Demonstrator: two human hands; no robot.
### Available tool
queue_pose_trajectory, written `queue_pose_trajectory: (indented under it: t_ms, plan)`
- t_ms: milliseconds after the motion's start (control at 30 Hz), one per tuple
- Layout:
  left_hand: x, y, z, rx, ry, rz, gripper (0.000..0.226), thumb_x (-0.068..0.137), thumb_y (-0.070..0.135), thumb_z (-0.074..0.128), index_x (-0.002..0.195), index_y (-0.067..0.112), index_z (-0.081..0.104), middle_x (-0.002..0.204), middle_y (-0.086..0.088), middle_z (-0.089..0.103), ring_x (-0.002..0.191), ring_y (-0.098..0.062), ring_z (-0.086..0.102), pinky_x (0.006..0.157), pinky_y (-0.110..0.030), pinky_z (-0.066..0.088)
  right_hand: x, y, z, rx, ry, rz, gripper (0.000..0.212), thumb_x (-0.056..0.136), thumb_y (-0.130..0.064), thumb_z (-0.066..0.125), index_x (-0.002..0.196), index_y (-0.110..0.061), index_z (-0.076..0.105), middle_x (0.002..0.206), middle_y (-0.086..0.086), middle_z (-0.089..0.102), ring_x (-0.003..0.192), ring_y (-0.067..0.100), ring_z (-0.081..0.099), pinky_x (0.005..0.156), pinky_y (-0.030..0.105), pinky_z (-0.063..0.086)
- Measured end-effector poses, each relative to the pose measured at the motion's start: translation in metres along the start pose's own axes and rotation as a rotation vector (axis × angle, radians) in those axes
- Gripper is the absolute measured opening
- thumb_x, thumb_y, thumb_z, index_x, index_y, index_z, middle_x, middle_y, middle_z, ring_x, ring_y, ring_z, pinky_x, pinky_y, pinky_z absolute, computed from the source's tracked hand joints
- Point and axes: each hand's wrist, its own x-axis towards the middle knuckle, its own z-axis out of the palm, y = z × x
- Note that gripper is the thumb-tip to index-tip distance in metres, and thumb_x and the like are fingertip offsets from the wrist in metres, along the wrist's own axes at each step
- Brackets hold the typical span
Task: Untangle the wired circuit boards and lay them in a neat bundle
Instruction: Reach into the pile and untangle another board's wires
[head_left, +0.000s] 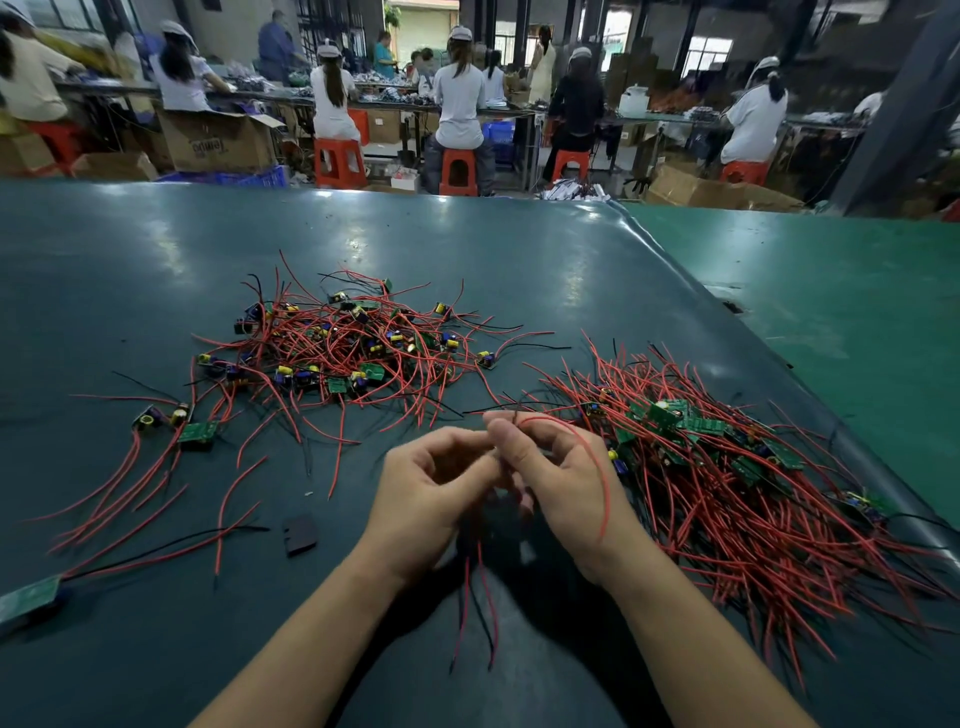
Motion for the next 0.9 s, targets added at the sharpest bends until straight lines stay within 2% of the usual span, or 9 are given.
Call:
queue_pose_trajectory:
  t_ms: [67,167,233,333,467,567,667,767,900]
  plan:
    - [0.0,0.001,-0.001,0.029,-0.06,-0.016,0.007,0.08,0.006,0.07,0.086,0.003,0.07,0.061,0.0,0.067,0.048,-0.005,0.055,0.047,-0.013,0.041,0.0,-0.002,0.001,0.013,0.035,-0.052,0.02,0.082,-0.031,0.071,0.081,-0.012,0.075,0.06,-0.005,0.064,0.052,0.004,0.054,0.047,0.017,0.041]
    - [0.001,0.003,-0.004,-0.014,-0.067,-0.066,0.009,0.074,0.012,0.077,0.073,0.007,0.069,0.055,-0.006,0.061,0.043,-0.01,0.047,0.044,-0.017,0.037,0.0,-0.004,0.0,-0.013,0.063,-0.054,0.03,0.08,-0.033,0.073,0.076,-0.004,0.075,0.057,-0.001,0.059,0.047,0.003,0.047,0.046,0.012,0.036]
    - [0.001,0.004,-0.004,-0.076,-0.082,-0.102,0.011,0.069,0.019,0.07,0.06,0.014,0.067,0.05,-0.007,0.056,0.041,-0.012,0.043,0.044,-0.019,0.036,0.001,-0.005,-0.004,0.015,0.061,-0.02,0.04,0.073,-0.04,0.075,0.075,0.0,0.074,0.052,0.002,0.05,0.044,0.005,0.039,0.043,0.012,0.031]
    - [0.001,0.006,-0.002,-0.124,-0.144,-0.153,0.018,0.071,0.021,0.064,0.054,0.016,0.065,0.047,-0.007,0.054,0.038,-0.013,0.044,0.043,-0.018,0.037,0.001,-0.007,-0.007,0.099,0.064,0.047,0.056,0.062,-0.046,0.077,0.075,0.007,0.07,0.047,0.001,0.042,0.039,0.006,0.03,0.039,0.016,0.026]
    - [0.002,0.008,-0.002,-0.131,-0.169,-0.157,0.025,0.076,0.017,0.055,0.053,0.016,0.065,0.047,-0.007,0.057,0.039,-0.013,0.047,0.044,-0.018,0.039,0.001,-0.01,-0.006,0.238,0.048,0.159,0.034,0.063,-0.045,0.076,0.072,-0.012,0.077,0.053,0.005,0.044,0.04,0.008,0.031,0.04,0.016,0.024]
    - [0.003,0.007,-0.002,-0.152,-0.14,-0.156,0.024,0.073,0.017,0.056,0.051,0.015,0.065,0.044,-0.005,0.055,0.038,-0.011,0.048,0.042,-0.017,0.04,0.004,-0.011,-0.009,0.301,0.105,0.159,0.032,0.068,-0.043,0.074,0.072,-0.011,0.077,0.048,-0.002,0.037,0.038,0.007,0.027,0.038,0.015,0.021]
    - [0.002,0.006,-0.002,-0.134,-0.183,-0.15,0.021,0.072,0.018,0.061,0.052,0.015,0.065,0.045,-0.006,0.056,0.038,-0.011,0.049,0.043,-0.017,0.042,0.005,-0.011,-0.009,0.343,0.14,0.149,0.03,0.074,-0.039,0.071,0.073,-0.009,0.076,0.048,0.0,0.035,0.035,0.007,0.027,0.037,0.015,0.02]
    - [0.0,0.006,-0.001,-0.072,-0.244,-0.166,0.022,0.071,0.031,0.068,0.057,0.015,0.066,0.051,-0.009,0.061,0.04,-0.013,0.048,0.043,-0.019,0.04,0.005,-0.009,-0.007,0.304,0.155,0.143,0.031,0.077,-0.039,0.068,0.073,-0.01,0.075,0.049,0.002,0.034,0.037,0.008,0.026,0.039,0.016,0.02]
    - [-0.003,0.003,0.004,0.025,-0.223,-0.174,0.029,0.08,0.037,0.075,0.061,0.017,0.068,0.058,-0.008,0.061,0.046,-0.014,0.046,0.045,-0.02,0.035,0.003,-0.01,-0.007,0.212,0.1,0.213,0.033,0.088,-0.039,0.061,0.073,-0.015,0.078,0.049,-0.003,0.045,0.038,0.007,0.037,0.038,0.016,0.028]
